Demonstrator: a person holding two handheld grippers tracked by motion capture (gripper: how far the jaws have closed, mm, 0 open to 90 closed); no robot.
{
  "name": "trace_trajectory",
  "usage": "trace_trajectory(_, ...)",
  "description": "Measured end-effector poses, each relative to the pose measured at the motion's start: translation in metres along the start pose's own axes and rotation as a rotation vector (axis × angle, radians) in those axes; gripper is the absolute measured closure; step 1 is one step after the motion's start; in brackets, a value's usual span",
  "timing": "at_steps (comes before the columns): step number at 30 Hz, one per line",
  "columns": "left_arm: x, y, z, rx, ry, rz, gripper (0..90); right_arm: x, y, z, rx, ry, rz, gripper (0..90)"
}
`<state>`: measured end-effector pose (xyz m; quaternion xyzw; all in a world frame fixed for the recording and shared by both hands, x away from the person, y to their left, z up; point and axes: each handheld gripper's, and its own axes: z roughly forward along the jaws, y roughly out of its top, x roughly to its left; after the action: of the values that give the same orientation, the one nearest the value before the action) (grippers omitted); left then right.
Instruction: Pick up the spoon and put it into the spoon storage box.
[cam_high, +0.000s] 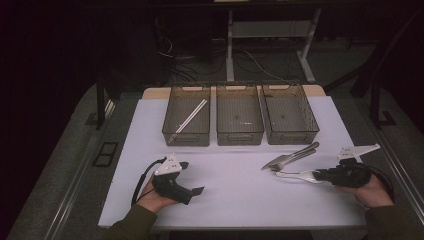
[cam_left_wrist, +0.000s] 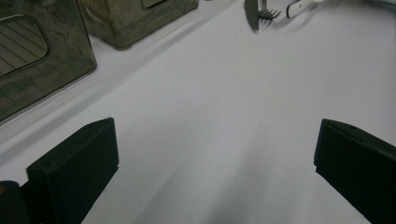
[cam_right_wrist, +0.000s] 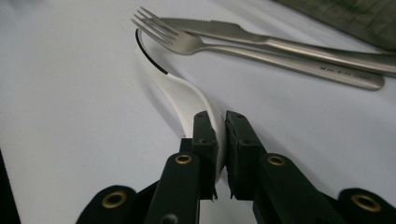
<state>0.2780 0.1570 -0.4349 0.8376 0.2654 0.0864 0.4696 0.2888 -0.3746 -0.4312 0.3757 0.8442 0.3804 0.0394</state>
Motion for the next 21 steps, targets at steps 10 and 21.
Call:
trace_trajectory(10, 0.001, 0.0, 0.0, -0.003, -0.002, -0.008, 0.0, 0.0, 0.008, -0.016, -0.103, -0.002, 0.025, 82.9)
trace_trajectory(21, 0.001, 0.0, -0.001, -0.007, -0.002, -0.008, 0.0, 0.002, 0.032, -0.02, -0.17, -0.037, 0.053, 83.0)
